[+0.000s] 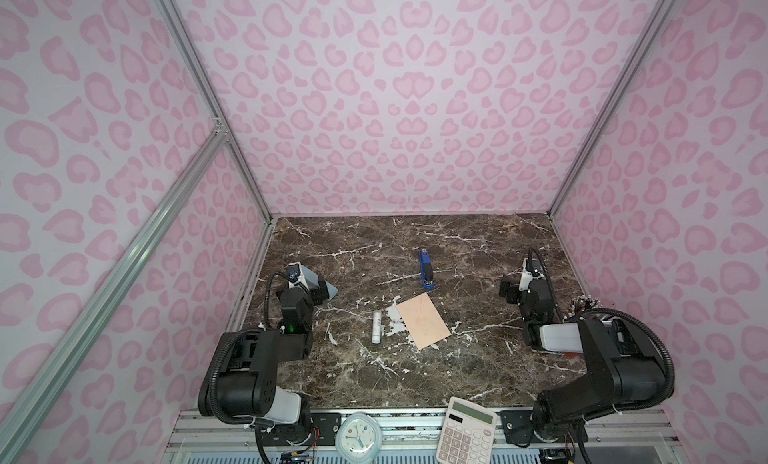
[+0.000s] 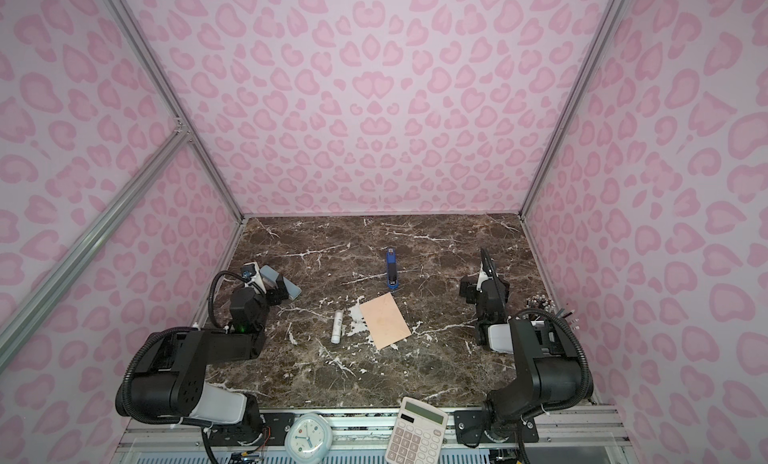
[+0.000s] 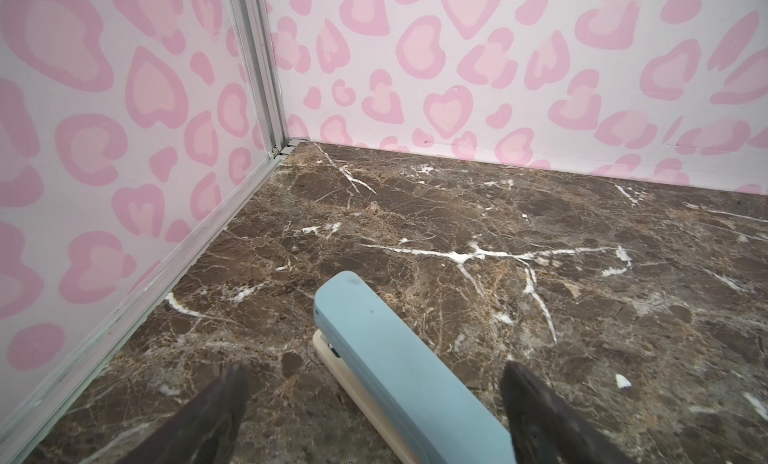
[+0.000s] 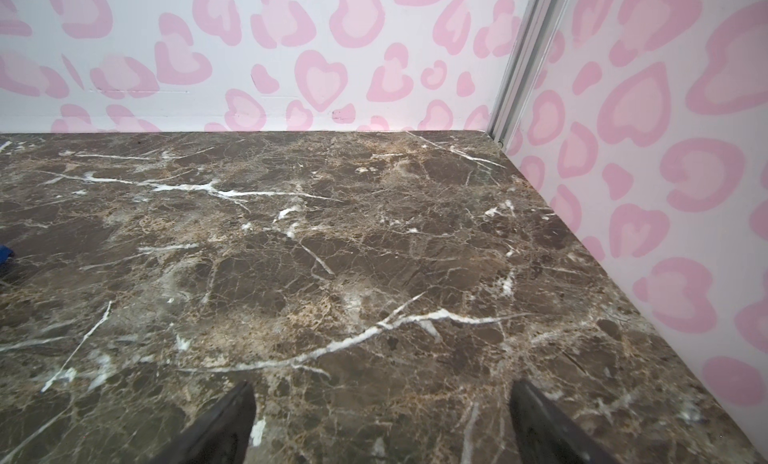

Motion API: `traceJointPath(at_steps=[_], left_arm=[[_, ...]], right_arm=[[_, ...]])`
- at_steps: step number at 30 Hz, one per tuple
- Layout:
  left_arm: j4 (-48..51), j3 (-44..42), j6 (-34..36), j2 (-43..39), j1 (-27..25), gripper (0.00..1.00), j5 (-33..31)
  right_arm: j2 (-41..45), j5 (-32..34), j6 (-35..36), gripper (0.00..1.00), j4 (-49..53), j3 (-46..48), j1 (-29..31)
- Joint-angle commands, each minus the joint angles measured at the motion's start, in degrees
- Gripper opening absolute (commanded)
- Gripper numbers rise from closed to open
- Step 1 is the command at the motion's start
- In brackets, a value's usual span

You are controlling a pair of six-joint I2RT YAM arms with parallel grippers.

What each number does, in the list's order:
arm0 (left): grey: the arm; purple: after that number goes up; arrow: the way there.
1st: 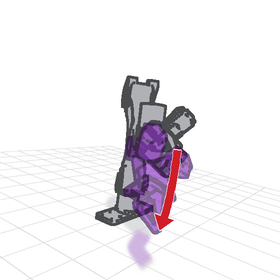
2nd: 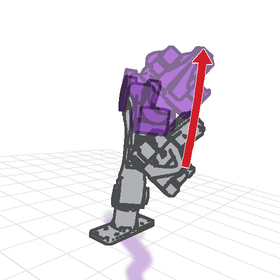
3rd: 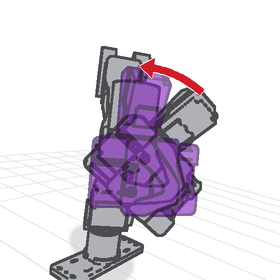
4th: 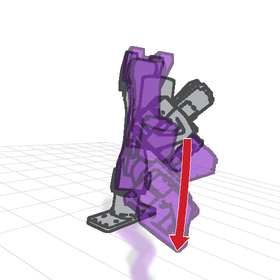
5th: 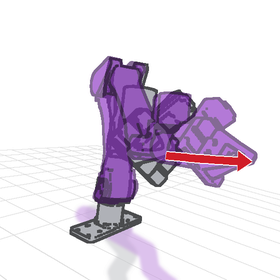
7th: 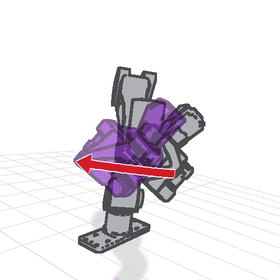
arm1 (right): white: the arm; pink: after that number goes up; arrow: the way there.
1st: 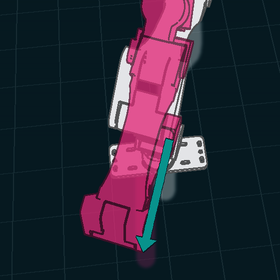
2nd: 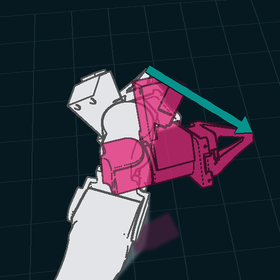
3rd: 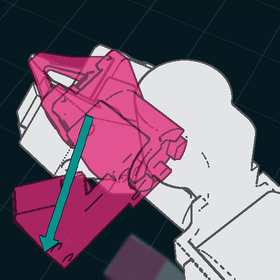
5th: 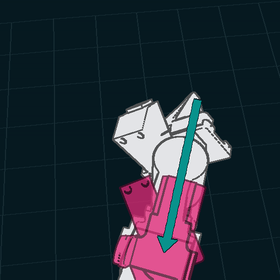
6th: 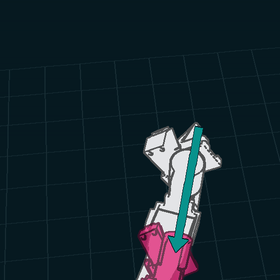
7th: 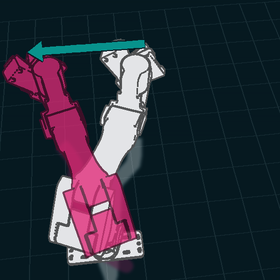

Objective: Place the letter into the envelope and seal it

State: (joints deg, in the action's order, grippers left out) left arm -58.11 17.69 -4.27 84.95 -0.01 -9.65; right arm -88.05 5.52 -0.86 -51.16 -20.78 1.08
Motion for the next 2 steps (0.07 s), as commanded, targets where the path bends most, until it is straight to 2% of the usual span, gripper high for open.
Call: traceJointPath(at_steps=[1,2], left_arm=[[-0.8,0.3,0.8,0.1,0.0,0.97,-0.5],[-0.9,0.2,0.8,0.0,-0.1,0.97,-0.5]], right_arm=[[-0.1,-0.4,0.2,0.97,-1.7,0.0,0.1],[-0.1,-0.4,0.2,0.97,-1.7,0.0,0.1]])
